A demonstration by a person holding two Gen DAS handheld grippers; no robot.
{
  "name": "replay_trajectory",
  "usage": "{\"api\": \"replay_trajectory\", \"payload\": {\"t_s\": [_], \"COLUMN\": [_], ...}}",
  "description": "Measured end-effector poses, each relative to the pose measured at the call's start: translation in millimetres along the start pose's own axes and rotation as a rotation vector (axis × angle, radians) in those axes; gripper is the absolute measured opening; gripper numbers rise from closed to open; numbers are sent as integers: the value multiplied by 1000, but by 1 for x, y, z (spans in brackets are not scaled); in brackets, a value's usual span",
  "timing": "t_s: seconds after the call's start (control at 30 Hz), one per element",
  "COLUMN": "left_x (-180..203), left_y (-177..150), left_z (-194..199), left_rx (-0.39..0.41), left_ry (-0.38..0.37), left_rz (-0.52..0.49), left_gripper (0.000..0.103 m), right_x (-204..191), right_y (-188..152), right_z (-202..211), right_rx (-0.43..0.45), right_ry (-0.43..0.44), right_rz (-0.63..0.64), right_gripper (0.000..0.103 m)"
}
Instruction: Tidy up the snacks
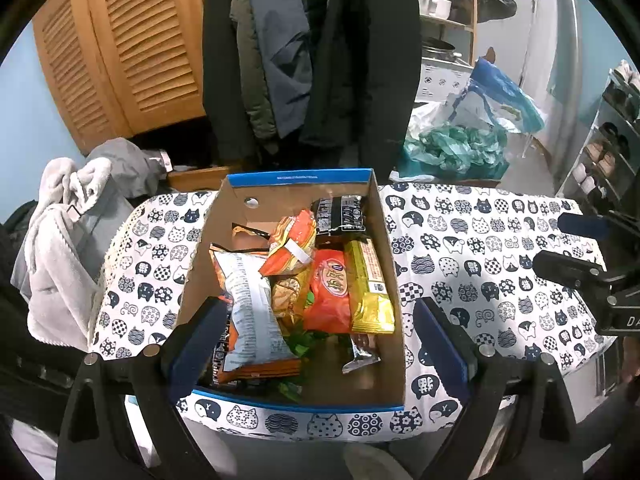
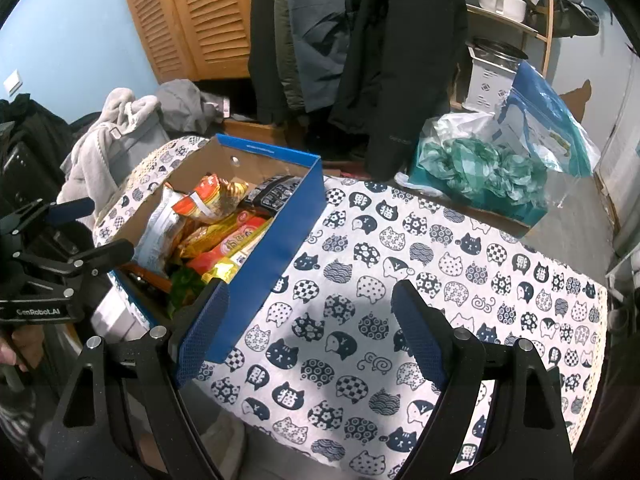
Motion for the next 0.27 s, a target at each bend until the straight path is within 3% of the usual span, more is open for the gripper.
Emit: {"api": "replay_trajectory", "payload": {"t_s": [0.27], "left_x": [-1], "left_y": [1], "left_z": [2], "left_rx": [10], "left_ry": [9], "left_rz": [-1], "left_gripper": [95], "right_x": [0], "right_y": [0], "right_z": [0], "right_rx": [-1], "right_ry": [0], "right_rz": [0], "right_gripper": [84]}}
Point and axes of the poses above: each gripper's, at about its wrist camera, not at the fingertips, and z roughly against the way its jaws point, x to its right, y to its top, the point moved 4 cm from there along -z, roughly the way its jaws point, and after that the axes turned 3 degrees about x, right-handed, at the moved point
